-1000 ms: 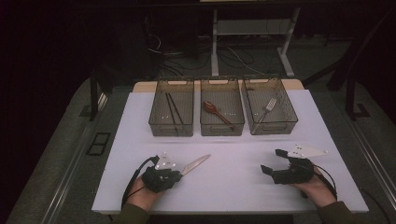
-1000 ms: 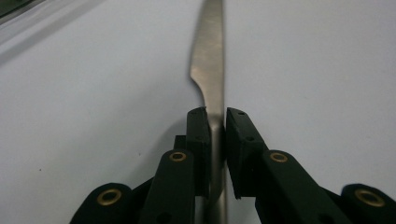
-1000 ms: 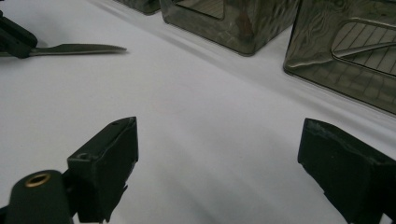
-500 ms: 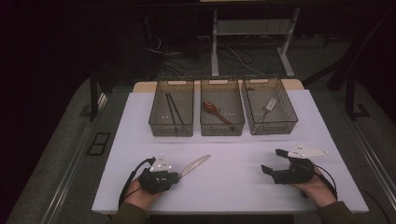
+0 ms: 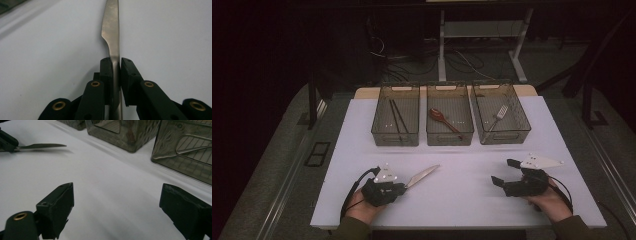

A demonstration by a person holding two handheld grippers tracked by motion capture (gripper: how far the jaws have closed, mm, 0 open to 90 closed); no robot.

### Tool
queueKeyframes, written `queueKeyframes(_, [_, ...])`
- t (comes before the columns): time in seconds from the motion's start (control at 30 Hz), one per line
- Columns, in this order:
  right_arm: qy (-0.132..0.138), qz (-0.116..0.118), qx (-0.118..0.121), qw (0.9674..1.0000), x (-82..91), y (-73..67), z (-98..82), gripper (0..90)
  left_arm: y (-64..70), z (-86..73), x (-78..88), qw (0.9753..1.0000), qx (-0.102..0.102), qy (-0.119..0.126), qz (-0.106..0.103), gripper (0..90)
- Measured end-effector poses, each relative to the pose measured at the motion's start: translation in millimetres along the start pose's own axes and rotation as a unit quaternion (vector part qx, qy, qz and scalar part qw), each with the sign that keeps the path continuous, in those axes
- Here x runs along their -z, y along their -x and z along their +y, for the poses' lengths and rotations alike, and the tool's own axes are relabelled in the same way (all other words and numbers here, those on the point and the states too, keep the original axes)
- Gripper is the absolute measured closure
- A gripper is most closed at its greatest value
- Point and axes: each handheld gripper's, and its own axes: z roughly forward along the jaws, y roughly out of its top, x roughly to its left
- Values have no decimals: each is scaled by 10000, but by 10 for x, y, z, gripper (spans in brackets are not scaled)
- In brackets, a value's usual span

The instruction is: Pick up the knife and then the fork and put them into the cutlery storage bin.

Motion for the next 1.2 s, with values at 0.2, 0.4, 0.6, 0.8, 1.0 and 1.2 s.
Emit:
queueKeyframes(0.2, [-18, 135, -7, 9999, -8, -38, 39, 118, -4, 105, 63, 9990, 20, 436, -27, 793])
queueKeyframes(0.4, [11, 379, 27, 9993, -8, -115, 153, 118, 10, 251, 113, 9960, 42, 881, -121, 793])
queueKeyframes(0.6, [50, 825, -32, 9966, -108, -291, 344, 143, 65, 430, 61, 9935, -78, 1111, -218, 792])
queueKeyframes(0.8, [273, 1226, -134, 9920, -258, -460, 595, 300, 110, 568, 34, 9911, -115, 1285, -314, 793])
queueKeyframes(1.0, [532, 1413, -169, 9884, -366, -563, 853, 410, 105, 797, -30, 9872, -197, 1550, -332, 793])
queueKeyframes(1.2, [691, 1439, -350, 9866, -445, -559, 1016, 481, 113, 983, -148, 9849, -236, 1697, -264, 793])
